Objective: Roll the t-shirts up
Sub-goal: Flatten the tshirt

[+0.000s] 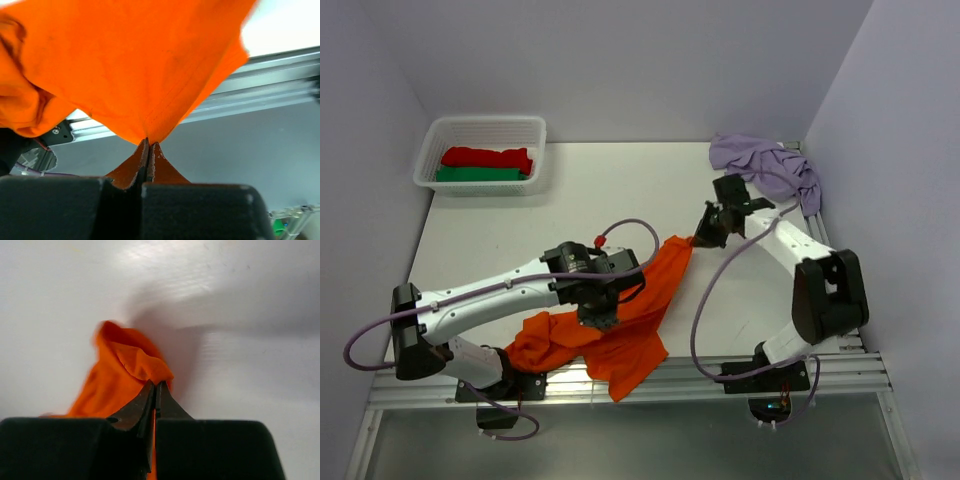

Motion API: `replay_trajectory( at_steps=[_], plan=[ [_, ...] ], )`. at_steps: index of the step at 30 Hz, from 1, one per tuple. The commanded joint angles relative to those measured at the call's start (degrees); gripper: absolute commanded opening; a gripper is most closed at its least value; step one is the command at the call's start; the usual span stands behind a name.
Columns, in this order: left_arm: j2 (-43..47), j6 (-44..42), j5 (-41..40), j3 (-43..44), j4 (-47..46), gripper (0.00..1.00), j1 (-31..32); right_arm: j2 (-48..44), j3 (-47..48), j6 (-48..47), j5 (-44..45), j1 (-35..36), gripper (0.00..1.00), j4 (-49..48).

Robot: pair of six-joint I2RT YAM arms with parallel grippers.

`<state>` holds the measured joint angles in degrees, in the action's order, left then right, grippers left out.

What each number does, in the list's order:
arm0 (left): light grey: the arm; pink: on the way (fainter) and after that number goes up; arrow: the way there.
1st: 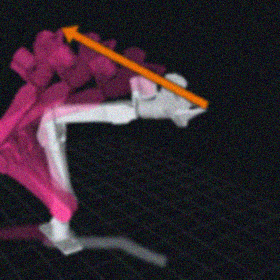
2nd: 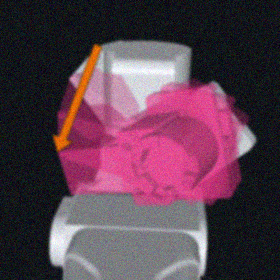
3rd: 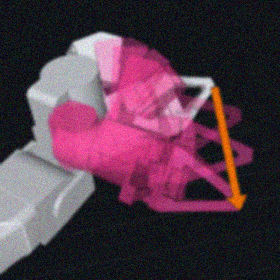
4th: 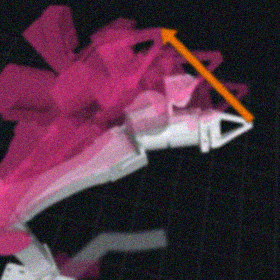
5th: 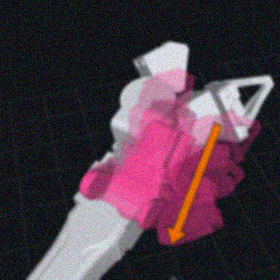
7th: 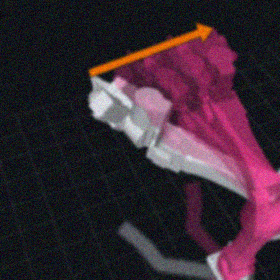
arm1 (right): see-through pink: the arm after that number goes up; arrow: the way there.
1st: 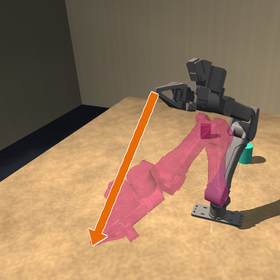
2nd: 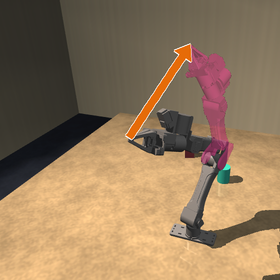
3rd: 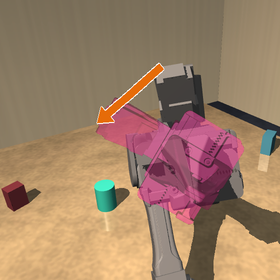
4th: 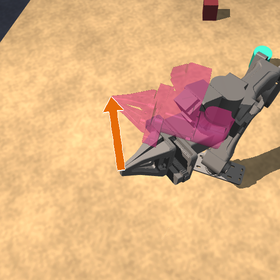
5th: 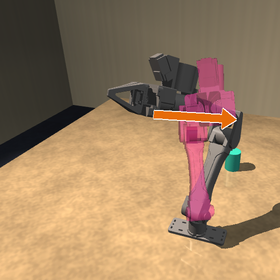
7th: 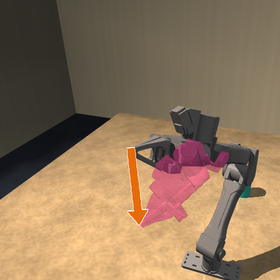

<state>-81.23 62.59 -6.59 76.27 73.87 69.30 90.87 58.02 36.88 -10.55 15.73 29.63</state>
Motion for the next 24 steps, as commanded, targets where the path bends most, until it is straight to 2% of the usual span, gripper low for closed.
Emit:
replay_trajectory(
  at_steps=[1, 6, 7, 8, 9, 10, 12, 14, 15, 18, 21, 24],
  plan=[
    [0.29, -1.67, -4.13, 10.87, 4.88, 0.0, -1.88, -8.69, 8.14, 4.23, -6.9, -3.41, 0.0, 1.93],
    [-0.76, -11.42, -4.84, 26.27, 4.88, 0.0, -14.08, -7.47, 29.22, 7.67, -14.76, -6.49, 0.0, 2.71],
    [-1.21, -12.83, -4.84, 32.74, 4.8, 0.0, -17.23, -7.72, 32.21, 8.72, -15.9, -6.67, 0.0, 3.24],
    [-1.65, -15.71, -4.66, 36.11, 4.71, 0.0, -17.79, -8.25, 36.16, 9.34, -18.17, -6.93, 0.0, 2.63],
    [-2.35, -16.96, -4.23, 42.06, 4.71, 0.0, -17.88, -10.52, 37.33, 9.78, -18.89, -7.37, 0.0, 2.11],
    [-2.09, -18.54, -3.7, 44.03, 4.45, 0.0, -17.79, -12.28, 37.86, 10.48, -19.59, -7.55, 0.0, -0.16],
    [2.1, -19.34, -1.77, 45.28, 2.26, 0.0, -17.71, -19.21, 36.12, 10.84, -20.65, -7.73, 0.0, -3.33],
    [6.85, -20.4, 0.43, 43.1, -3.79, 0.0, -17.62, -24.66, 32.17, 11.19, -20.22, -7.73, 0.0, -8.08],
    [12.01, -20.57, 2.09, 40.65, -5.82, 0.0, -17.62, -30.34, 30.76, 11.19, -19.61, -7.73, 0.0, -9.57],
    [20.48, -22.68, 3.51, 38.26, -14.34, 0.0, -17.62, -39.96, 27.94, 10.41, -16.01, -7.73, 0.0, -11.08],
    [22.87, -24.18, 2.29, 42.0, -15.94, 0.0, -17.62, -46.3, 30.21, 8.83, -11.01, -7.73, 0.0, -9.33],
    [20.78, -26.28, 2.46, 47.45, -16.82, 0.0, -17.62, -49.29, 34.96, 7.68, -7.05, -7.64, 0.0, -5.39]
  ],
)
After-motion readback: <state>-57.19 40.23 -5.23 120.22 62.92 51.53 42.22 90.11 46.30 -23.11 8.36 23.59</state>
